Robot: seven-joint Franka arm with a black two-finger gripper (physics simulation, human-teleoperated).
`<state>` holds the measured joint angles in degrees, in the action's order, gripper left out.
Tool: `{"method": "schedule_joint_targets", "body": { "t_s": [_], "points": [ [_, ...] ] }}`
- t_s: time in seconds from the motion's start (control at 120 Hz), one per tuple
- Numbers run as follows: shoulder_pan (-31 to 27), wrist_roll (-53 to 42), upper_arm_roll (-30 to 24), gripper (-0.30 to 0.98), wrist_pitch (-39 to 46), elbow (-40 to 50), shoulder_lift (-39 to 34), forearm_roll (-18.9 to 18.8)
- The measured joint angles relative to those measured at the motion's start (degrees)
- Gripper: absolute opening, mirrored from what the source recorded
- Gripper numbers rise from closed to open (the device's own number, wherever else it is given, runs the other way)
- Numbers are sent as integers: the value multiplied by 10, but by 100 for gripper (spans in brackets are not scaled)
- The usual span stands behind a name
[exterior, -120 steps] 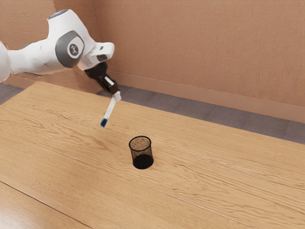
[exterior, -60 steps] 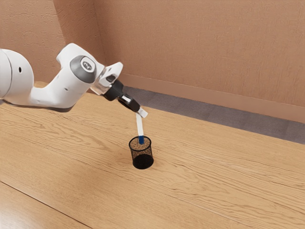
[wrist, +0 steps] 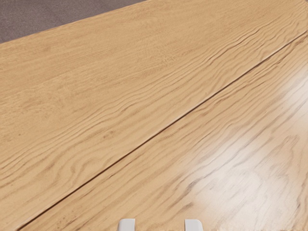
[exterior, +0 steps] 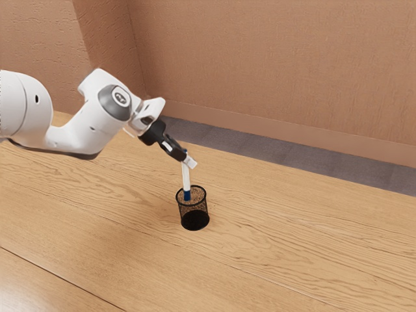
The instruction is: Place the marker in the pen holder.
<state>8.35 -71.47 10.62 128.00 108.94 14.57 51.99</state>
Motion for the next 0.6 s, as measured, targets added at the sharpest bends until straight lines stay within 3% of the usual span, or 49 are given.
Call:
{"method": "schedule_joint_targets", "body": {
  "t_s": [0.133, 0.292, 0.35, 0.4, 0.517, 0.6],
  "points": [
    [0, -22, 0, -4, 0, -1, 9, 1],
    [-6, -45, 0, 30, -5, -6, 12, 1],
    [-2, -45, -2, 39, -10, -32, 4, -30],
    [1, -31, -1, 45, -37, -83, -16, -103],
    [7, 71, -4, 55, -222, -240, -104, -391],
    [12, 148, -5, 59, -325, -274, -128, -502]
  ]
}}
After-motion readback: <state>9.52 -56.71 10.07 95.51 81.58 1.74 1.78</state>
